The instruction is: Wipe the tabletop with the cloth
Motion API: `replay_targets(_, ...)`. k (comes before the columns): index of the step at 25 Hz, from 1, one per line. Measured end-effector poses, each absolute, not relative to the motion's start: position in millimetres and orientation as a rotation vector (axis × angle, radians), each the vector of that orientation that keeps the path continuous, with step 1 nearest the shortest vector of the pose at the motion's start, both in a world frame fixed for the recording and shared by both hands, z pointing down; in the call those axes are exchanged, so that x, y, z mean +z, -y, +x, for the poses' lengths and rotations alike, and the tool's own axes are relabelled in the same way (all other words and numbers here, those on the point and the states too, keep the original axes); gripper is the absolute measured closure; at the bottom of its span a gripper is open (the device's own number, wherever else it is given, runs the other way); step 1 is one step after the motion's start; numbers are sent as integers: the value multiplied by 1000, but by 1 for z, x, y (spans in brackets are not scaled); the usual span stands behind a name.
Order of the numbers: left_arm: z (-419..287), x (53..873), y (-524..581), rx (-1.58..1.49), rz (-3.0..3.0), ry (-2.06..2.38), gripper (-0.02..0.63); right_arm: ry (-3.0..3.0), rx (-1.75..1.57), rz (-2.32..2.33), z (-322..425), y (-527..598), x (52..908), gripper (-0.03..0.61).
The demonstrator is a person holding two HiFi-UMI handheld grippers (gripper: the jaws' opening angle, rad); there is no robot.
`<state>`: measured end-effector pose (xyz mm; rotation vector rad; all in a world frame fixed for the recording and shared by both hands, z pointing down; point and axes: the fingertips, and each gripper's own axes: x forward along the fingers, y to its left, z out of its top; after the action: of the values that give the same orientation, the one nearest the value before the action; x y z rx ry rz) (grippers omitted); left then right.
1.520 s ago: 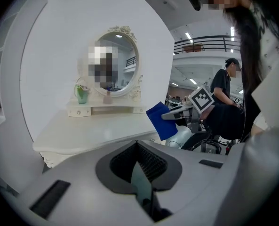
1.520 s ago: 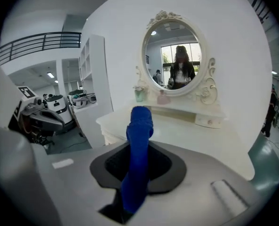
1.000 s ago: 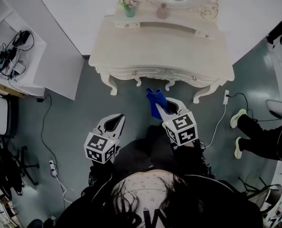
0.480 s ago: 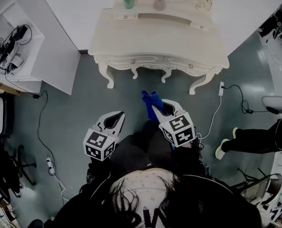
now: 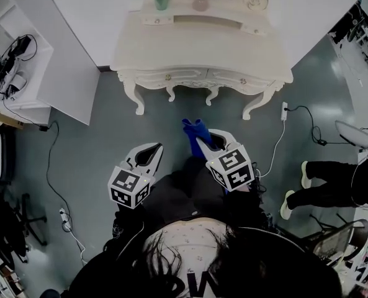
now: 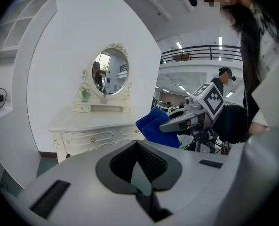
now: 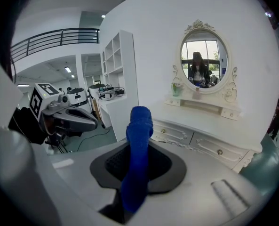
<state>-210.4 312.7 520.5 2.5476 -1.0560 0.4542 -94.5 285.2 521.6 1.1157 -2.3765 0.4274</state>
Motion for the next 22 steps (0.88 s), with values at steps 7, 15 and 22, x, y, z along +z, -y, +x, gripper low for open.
replay_targets(7, -203, 516, -306, 443, 2581, 1044, 614, 2378, 411, 1123, -91, -284, 519, 503)
replay_targets(15, -201, 511, -302, 445, 2586, 1052, 614, 2377, 410, 1130, -86, -282, 515, 503)
replay_targets(22, -197, 515, -295, 446, 2580, 1060, 614, 2371, 423, 1184, -63, -270, 513, 503)
